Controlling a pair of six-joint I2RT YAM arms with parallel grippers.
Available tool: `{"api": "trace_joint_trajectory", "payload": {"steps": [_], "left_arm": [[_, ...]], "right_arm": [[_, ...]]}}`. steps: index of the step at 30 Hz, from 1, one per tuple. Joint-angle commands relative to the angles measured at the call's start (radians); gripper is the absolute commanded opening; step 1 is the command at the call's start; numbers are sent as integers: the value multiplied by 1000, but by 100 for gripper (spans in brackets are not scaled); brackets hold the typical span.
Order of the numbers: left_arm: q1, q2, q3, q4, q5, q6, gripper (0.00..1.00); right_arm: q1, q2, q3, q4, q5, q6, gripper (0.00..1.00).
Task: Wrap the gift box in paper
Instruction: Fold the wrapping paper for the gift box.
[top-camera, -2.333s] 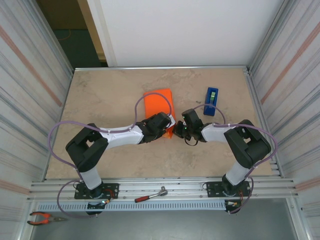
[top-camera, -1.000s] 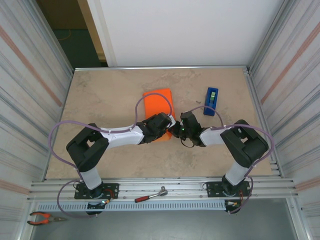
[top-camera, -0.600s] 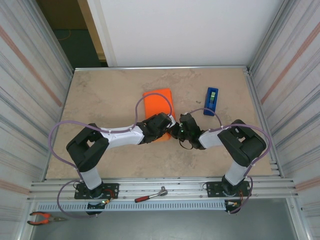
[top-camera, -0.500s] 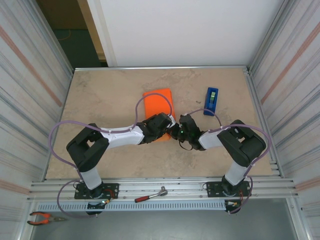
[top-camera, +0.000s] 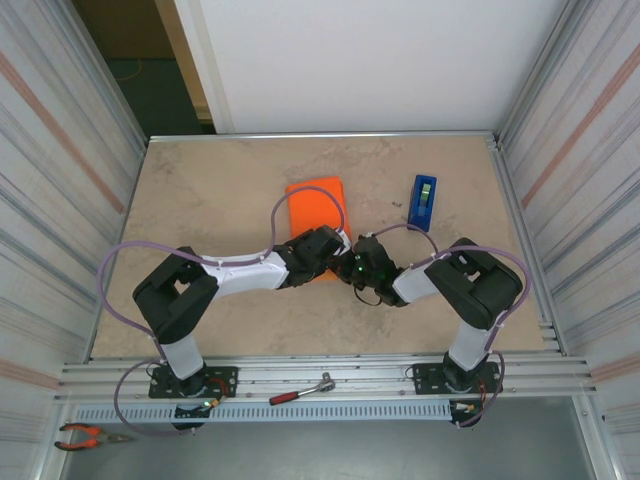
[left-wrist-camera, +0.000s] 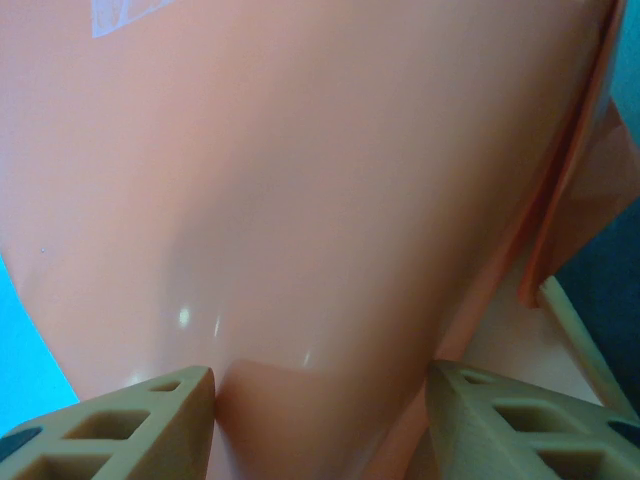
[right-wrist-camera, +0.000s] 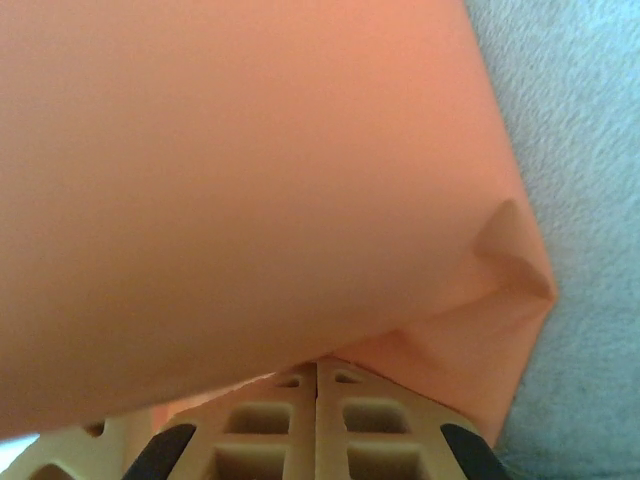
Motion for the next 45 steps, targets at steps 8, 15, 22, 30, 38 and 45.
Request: {"api": "trace_joint_trajectory", "payload": {"steps": [8, 15, 22, 30, 38, 45], "left_arm": [[-14, 45, -34, -55, 43, 0, 56], [-15, 48, -32, -54, 38, 1, 56], [-15, 48, -35, -54, 38, 2, 56], [-16, 50, -33, -55, 37, 3, 56], [-17, 51, -34, -54, 37, 1, 56], [-17, 47, -36, -54, 35, 1, 56]], "right_arm": [[-68, -178, -72, -137, -20, -24, 0], [-178, -324, -129, -296, -24, -120, 0], [-204, -282, -102, -309, -25, -157, 0], [-145, -183, -79, -240, -41, -136, 0], [-83, -98, -46, -124, -43, -81, 0], [-82, -73, -32, -68, -50, -67, 0]]}}
